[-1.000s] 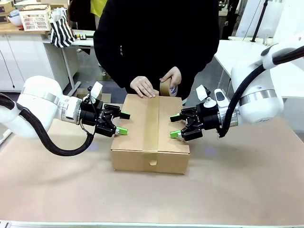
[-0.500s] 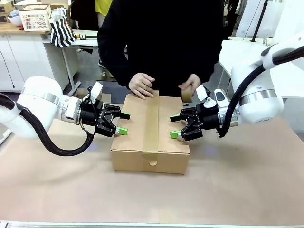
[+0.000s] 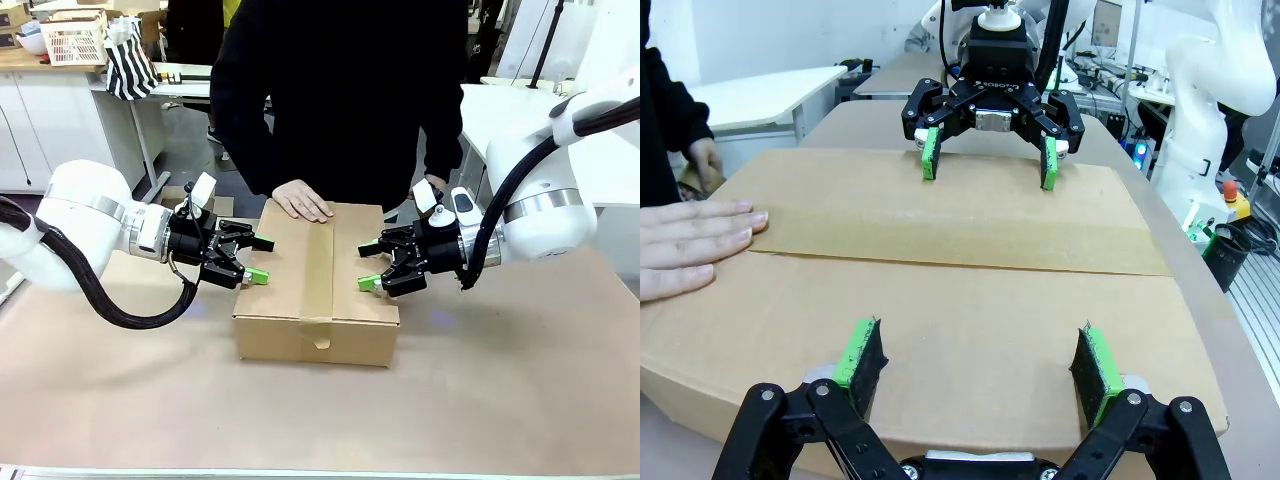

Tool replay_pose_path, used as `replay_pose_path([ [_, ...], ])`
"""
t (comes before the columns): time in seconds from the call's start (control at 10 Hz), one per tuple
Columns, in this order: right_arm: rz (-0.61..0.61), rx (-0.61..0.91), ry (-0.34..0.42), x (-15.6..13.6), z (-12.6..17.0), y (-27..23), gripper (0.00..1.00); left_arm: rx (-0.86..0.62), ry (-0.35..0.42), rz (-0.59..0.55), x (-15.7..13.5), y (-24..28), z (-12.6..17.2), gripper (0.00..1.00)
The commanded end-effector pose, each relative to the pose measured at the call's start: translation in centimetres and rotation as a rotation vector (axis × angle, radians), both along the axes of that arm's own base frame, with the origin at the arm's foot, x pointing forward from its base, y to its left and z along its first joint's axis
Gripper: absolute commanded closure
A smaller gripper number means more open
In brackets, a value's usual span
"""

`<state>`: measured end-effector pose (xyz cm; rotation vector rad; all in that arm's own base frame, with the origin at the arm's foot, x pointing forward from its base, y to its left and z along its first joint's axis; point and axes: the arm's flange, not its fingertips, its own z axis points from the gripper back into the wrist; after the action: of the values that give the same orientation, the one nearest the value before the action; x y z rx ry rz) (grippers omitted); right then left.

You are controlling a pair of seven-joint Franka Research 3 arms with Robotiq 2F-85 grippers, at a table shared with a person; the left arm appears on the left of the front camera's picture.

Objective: Pack the gift set into the box.
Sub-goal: Press and hold the closed box until the human finishes sealing it.

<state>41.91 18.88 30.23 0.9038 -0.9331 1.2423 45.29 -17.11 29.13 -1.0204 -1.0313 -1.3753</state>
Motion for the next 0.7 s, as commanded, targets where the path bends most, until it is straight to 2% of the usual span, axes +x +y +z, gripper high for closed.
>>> replay_pose_path([
  [0.0,-0.006,0.005,0.016,-0.06,-0.15,-0.10,0.00,0.002,-0.001,-0.001,-0.12,0.07,-0.24,0.00],
  [0.6,-0.006,0.005,0.016,-0.06,-0.15,-0.10,0.00,0.002,-0.001,-0.001,-0.12,0.07,-0.24,0.00],
])
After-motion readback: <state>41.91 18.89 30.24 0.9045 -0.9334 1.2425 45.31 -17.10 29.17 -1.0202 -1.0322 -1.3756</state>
